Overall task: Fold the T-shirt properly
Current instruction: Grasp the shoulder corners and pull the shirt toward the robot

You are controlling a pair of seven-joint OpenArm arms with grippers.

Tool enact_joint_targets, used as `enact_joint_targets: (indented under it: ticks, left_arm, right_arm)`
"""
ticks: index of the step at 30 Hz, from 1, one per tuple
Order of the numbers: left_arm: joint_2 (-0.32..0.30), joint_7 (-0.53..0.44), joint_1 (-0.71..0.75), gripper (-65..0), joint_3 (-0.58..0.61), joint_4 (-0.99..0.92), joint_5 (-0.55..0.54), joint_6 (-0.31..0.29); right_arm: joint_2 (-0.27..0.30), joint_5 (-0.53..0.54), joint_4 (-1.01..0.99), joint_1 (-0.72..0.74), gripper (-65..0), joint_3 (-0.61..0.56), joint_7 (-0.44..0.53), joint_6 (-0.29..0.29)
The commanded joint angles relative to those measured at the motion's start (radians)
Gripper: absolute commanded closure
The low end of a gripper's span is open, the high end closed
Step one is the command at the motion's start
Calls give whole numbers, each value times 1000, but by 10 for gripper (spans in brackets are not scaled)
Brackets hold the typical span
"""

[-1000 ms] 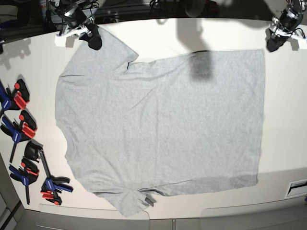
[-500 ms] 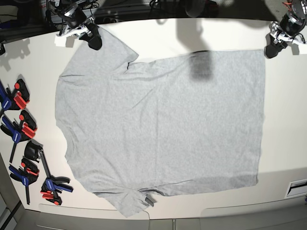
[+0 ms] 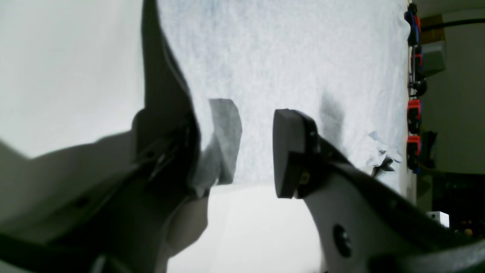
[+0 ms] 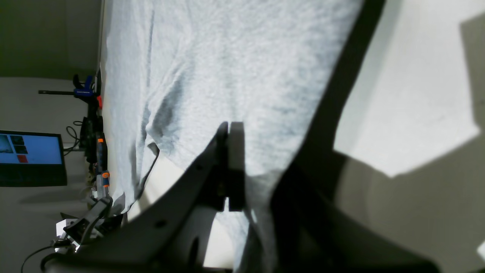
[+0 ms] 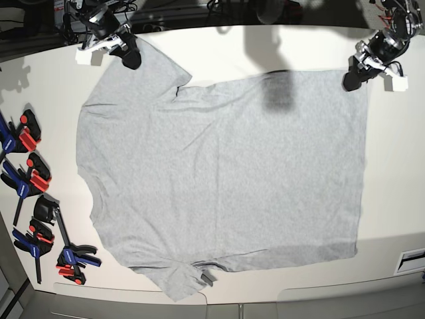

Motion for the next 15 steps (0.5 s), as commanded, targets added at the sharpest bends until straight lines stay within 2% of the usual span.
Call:
enact_joint_targets:
  ticks: [1, 5, 11, 15]
  left_arm:
    - [-6, 44, 9, -203, 1, 1, 63, 23]
    - [-6, 31, 10, 0, 0, 1, 63, 23]
    - [-6, 11, 10, 0, 0, 1, 63, 23]
    - [-6, 15, 13, 0, -2, 2, 66, 0]
  right_arm:
    - [8, -19, 7, -9, 0, 4, -13, -3]
    - [8, -18, 7, -9, 0, 4, -13, -3]
    - [8, -16, 8, -9, 0, 4, -13, -3]
    - [8, -17, 27, -18, 0, 5, -20, 0]
